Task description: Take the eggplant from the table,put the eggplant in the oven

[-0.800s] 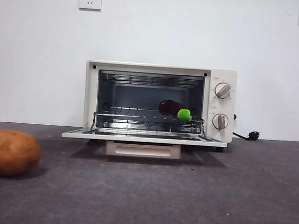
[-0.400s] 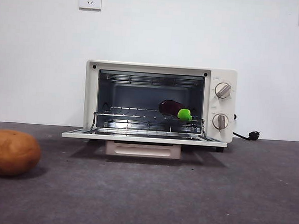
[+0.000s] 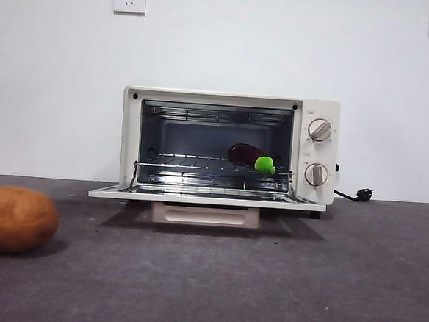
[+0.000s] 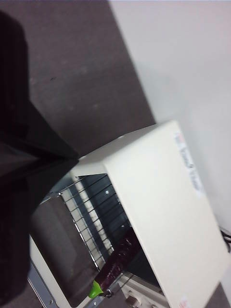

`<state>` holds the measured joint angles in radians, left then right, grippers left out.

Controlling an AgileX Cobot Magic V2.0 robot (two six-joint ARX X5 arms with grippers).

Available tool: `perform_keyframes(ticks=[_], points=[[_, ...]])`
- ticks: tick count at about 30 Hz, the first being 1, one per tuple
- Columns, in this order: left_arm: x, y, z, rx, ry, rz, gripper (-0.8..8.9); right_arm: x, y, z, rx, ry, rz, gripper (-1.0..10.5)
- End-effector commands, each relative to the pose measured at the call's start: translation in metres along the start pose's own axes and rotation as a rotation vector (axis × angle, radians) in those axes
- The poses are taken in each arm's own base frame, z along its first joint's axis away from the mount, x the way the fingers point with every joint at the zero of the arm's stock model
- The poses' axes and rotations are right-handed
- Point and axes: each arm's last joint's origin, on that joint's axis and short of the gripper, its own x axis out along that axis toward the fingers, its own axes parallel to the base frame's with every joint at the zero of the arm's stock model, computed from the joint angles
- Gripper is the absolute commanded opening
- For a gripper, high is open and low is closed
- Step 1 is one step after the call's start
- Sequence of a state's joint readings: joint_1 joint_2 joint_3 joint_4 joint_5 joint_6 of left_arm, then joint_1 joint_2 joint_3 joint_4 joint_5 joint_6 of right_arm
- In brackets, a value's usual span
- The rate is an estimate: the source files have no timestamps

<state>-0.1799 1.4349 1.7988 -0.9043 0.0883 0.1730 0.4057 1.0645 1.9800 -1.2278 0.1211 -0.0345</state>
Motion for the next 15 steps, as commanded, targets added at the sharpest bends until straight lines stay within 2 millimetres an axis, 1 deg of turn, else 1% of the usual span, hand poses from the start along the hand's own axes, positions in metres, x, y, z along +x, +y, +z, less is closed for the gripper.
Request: perform_keyframes(ticks=[1,6,10,13,15], points=[[0.014,0.017,-0.005,-0.074,0.024,-0.026,-0.06,-0.011,-0.001,-0.003,-0.002,-0.018,-0.005,-0.1],[0.042,0.047,-0.019,-0.187,0.079,-0.118,-0.06,-0.022,-0.003,-0.006,0.0,-0.037,-0.027,-0.1],[0.071,0.063,-0.04,-0.254,0.137,-0.197,-0.06,-0.028,-0.004,-0.009,0.001,-0.036,-0.028,-0.1],[0.101,0.071,-0.066,-0.316,0.21,-0.237,-0.06,-0.029,-0.004,-0.009,0.0,-0.033,-0.028,-0.1],[0.123,0.073,-0.089,-0.357,0.268,-0.27,-0.06,-0.029,-0.004,-0.01,0.0,-0.029,-0.027,-0.1]])
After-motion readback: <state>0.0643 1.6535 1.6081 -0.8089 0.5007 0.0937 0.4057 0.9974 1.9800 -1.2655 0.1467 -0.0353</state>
